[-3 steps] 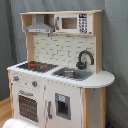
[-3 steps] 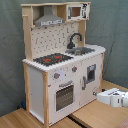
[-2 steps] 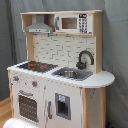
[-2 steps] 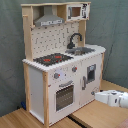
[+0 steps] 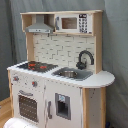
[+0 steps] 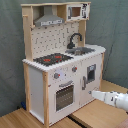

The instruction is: Play with the kitchen

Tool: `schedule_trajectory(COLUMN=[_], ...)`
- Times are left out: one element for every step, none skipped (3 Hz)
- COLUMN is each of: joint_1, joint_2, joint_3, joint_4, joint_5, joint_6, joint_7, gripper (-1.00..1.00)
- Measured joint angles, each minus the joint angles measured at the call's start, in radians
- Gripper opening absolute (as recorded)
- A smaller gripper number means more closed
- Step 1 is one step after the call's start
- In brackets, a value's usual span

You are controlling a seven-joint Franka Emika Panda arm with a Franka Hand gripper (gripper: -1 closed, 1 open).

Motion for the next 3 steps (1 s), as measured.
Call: schedule_trajectory(joint_1=[-0.024, -0.041, -0.054], joint_2=[-0.004, -0.006, -0.007], joint_3=[0.006, 0.010, 0.024], joint_4=[0.000, 0.000, 0.000], joint_5=[0.000, 0.000, 0.000], joint_6=[0.026, 0.048, 0.067], joint_7=[0.119, 0.228, 0.361], gripper=[1.00, 1.00, 1.00])
